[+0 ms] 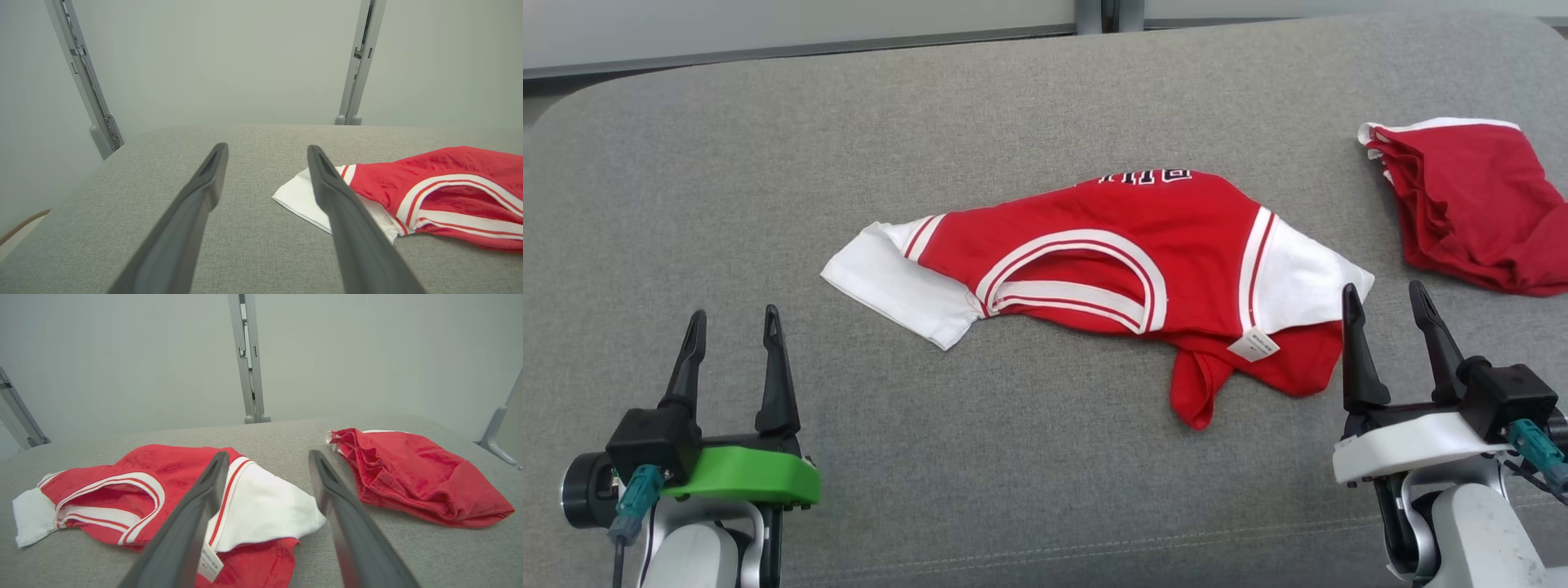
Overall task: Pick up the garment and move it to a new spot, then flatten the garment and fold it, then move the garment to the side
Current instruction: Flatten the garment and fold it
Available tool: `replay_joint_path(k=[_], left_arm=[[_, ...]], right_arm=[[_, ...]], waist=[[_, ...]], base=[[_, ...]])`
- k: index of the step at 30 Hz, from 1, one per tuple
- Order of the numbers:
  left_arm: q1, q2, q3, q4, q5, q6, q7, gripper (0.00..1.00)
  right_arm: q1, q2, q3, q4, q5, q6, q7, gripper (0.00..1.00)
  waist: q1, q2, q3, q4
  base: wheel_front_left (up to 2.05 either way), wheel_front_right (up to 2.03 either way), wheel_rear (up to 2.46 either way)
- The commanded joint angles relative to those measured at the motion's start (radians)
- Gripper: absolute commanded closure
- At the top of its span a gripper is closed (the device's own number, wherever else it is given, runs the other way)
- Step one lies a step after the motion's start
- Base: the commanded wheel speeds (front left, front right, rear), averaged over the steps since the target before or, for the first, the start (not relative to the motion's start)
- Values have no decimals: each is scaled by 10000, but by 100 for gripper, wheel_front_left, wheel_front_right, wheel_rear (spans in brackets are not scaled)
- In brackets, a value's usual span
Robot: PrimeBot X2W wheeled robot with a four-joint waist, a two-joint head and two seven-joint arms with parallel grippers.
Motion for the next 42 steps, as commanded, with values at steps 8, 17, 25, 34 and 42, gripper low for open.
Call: replay_joint_path(k=[8,17,25,34,42], left_arm=[[733,87,-34,-540,-63,273,285,0],[874,117,-125,-826,-78,373,434,0],[778,130,-193,-882,-121,398,461,0],[360,104,-389,-874,-148,296,404,0],[-152,-99,-635,-593,-174,84,224,0]], right_arm=[[590,74,360,-498,-117,-15,14,0],[675,93,576,-506,-134,-15,63,0],[369,46,932,-446,-232,-13,202,0],[-1004,-956,3373,434,-55,-15,1468,0],[-2118,-1743,4688,1495,-160,-15,1832,0]], waist=[[0,0,-547,-17],[0,0,-555,36],[0,0,-454,170],[0,0,24,408],[0,0,606,835]], base=[[0,0,0],[0,0,0],[0,0,0],[0,0,0],[0,0,0]])
